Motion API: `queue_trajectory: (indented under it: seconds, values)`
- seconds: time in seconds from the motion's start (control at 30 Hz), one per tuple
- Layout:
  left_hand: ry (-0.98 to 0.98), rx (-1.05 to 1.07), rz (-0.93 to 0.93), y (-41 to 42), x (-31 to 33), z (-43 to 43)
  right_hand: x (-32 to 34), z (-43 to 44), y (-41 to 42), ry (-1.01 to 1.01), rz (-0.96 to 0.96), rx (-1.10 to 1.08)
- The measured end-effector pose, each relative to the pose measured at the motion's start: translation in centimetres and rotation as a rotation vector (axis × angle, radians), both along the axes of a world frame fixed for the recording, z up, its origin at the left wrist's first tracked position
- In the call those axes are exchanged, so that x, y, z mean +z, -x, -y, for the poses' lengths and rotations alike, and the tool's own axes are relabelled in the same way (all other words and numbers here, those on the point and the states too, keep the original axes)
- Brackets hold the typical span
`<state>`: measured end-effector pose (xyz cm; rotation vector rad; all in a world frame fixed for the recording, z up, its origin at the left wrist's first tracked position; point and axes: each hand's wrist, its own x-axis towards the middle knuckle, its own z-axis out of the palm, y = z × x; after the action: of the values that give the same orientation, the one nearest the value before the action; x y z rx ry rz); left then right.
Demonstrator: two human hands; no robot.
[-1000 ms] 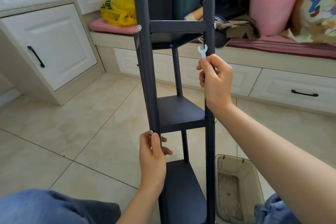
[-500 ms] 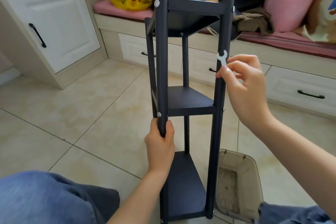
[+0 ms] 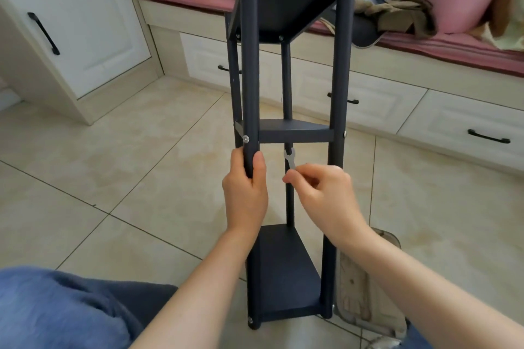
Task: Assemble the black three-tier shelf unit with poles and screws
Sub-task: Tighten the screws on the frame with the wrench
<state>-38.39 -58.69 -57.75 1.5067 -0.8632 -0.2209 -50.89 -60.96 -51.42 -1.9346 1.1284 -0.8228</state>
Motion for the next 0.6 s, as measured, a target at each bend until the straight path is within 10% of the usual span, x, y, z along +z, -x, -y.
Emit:
queue_trajectory:
  seconds: [0.6]
  values:
    - [-0.008,0.031,-0.021,-1.9,0.0,3.2,1.0,6.3,-5.1,-0.174,-0.216,0.041]
